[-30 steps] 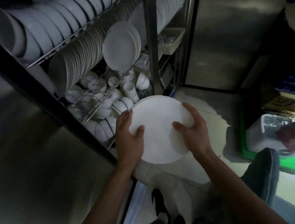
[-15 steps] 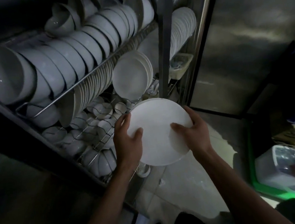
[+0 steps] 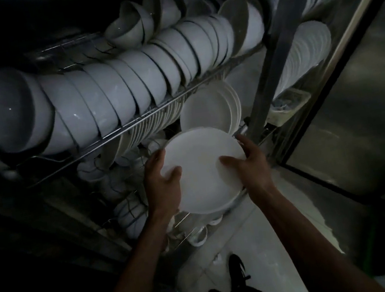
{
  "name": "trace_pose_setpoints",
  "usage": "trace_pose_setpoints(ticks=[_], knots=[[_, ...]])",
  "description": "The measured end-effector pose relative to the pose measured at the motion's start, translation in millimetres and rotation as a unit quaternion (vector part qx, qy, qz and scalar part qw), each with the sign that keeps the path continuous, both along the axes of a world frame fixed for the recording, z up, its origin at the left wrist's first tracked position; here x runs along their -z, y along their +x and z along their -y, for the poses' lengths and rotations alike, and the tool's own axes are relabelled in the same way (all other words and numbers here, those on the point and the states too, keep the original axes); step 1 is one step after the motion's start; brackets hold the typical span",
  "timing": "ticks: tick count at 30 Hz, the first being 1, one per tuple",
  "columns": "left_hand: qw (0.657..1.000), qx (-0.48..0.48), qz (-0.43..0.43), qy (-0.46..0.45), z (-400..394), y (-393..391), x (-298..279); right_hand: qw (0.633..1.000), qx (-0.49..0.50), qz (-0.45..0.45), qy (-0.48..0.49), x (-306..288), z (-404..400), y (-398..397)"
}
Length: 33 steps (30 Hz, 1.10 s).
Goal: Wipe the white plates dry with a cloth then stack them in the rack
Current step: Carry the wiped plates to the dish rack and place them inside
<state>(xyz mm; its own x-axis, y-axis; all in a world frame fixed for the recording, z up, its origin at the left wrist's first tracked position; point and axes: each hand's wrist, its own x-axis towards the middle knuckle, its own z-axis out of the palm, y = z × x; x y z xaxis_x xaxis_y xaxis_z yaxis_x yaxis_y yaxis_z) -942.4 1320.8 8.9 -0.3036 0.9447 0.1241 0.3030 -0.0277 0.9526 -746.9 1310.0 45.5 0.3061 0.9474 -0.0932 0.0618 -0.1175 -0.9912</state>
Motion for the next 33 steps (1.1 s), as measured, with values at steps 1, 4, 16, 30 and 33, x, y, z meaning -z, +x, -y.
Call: trace_pose_setpoints(ticks=[1,4,16,30,33], knots=[[1.000,-0.011,0.006,-0.004,-7,3,1,1.000,-0.019,-0.008,-0.008,-2,-12,5],[0.999,-0.038,0.020,-0.004,-25,14,0,0.997,-0.056,-0.041,-0.038,-4,-45,20],[0.992,-0.127,0.018,0.011,-50,42,3,0.965,-0.224,-0.104,-0.088,5,-117,45],[0.990,-0.137,0.026,-0.021,-83,41,31,0.977,-0.193,-0.085,-0.021,16,-147,33],[0.988,-0.135,-0.069,-0.023,-88,43,36,0.979,-0.191,-0.070,-0.014,18,-152,30]])
